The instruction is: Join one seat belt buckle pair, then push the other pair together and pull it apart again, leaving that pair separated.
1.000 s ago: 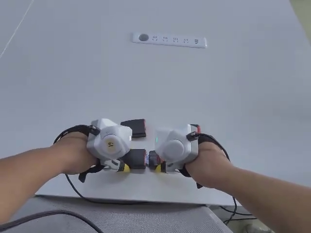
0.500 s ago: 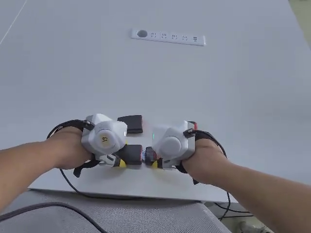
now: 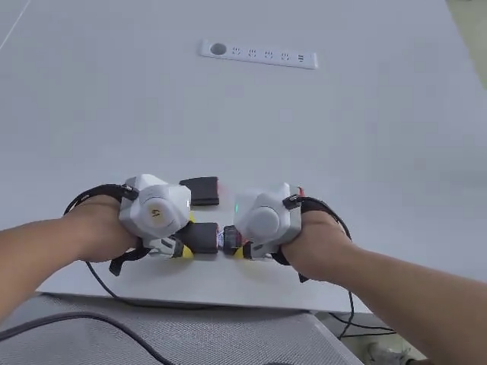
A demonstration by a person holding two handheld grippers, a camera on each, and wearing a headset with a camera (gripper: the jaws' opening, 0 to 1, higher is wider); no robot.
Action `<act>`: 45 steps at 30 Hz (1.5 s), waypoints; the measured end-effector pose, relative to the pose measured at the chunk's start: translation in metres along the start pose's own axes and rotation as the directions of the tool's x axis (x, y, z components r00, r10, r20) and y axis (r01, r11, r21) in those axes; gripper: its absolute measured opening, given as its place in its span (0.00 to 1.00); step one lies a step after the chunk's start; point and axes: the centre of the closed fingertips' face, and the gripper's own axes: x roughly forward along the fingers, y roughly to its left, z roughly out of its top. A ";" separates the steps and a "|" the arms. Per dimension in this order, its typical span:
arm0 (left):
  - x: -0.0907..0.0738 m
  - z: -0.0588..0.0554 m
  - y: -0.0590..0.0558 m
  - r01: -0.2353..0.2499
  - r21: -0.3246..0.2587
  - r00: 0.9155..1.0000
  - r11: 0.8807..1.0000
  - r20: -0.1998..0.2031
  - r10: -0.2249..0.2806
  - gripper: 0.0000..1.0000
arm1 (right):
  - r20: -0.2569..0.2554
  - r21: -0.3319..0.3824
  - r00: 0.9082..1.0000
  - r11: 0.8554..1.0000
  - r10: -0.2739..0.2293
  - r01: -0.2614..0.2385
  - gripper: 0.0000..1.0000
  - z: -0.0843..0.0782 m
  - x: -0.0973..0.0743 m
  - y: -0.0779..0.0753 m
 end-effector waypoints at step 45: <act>-0.031 0.012 0.008 -0.067 -0.009 0.998 0.998 0.007 0.067 0.42 | 0.047 0.047 0.997 0.998 -0.053 0.051 0.31 0.020 -0.034 -0.009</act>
